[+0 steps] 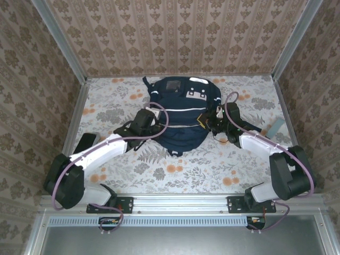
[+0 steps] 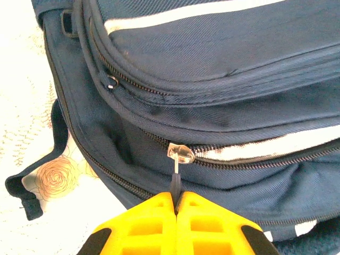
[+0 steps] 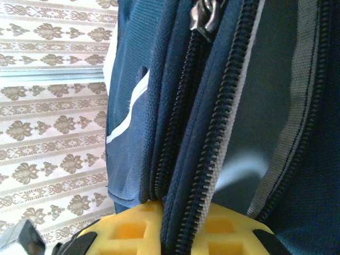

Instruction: Pack the student bag

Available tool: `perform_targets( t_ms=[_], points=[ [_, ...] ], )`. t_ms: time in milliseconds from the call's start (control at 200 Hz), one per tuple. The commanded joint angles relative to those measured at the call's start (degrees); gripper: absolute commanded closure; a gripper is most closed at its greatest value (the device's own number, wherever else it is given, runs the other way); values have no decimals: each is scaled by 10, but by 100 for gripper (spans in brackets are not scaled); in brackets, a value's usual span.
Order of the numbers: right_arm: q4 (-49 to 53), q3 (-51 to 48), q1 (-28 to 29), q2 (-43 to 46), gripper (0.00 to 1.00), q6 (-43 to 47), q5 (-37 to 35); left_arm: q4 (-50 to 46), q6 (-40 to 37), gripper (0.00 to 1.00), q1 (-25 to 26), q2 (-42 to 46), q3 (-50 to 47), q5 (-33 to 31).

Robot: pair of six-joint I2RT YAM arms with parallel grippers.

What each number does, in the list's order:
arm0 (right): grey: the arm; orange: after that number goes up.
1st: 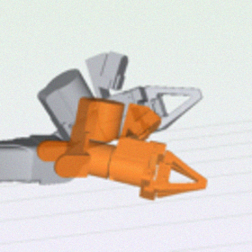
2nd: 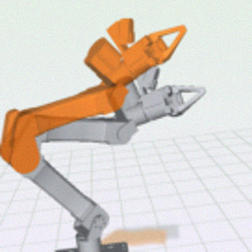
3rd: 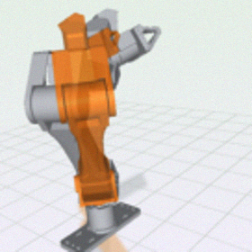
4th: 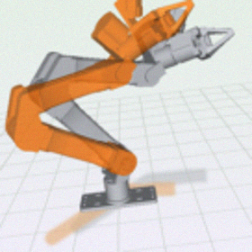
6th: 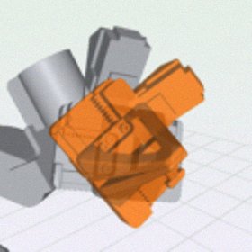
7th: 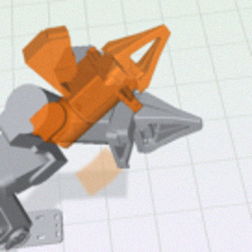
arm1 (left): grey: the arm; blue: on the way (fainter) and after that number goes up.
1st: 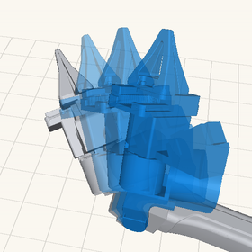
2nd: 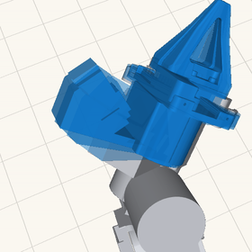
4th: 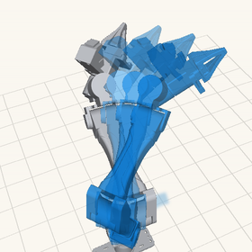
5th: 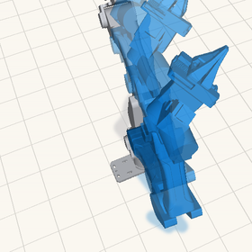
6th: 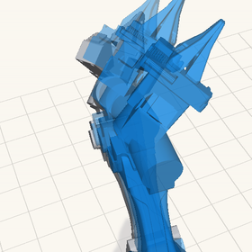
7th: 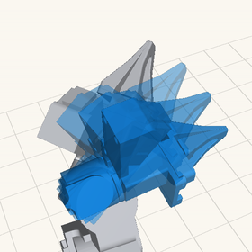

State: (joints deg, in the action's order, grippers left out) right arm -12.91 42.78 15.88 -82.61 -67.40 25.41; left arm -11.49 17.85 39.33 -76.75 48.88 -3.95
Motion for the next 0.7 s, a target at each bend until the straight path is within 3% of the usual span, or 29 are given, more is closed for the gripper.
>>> perform_targets(
  t_ms=[0, 65, 180, 245, 420, 690],
  points=[
    [10, 26, -26, -27, 98, 43, -17, 25, -44, 100, 7, 37, -19, 32],
    [-20, 21, -24, -27, 87, 33, 1, 34, -51, 100, 23, 41, -23, 48],
    [-68, 2, -18, -22, 54, -16, 25, 54, -56, 100, 48, 40, -26, 68],
    [-91, -8, -8, -17, 43, -49, 31, 71, -56, 100, 59, 36, -27, 84],
    [-120, -27, 44, 2, 33, -119, -10, 91, -66, 100, 82, 23, -17, 97],
    [-143, -23, 106, 6, 39, -149, -71, 92, -70, 100, 89, 13, -14, 99]
  ],
)
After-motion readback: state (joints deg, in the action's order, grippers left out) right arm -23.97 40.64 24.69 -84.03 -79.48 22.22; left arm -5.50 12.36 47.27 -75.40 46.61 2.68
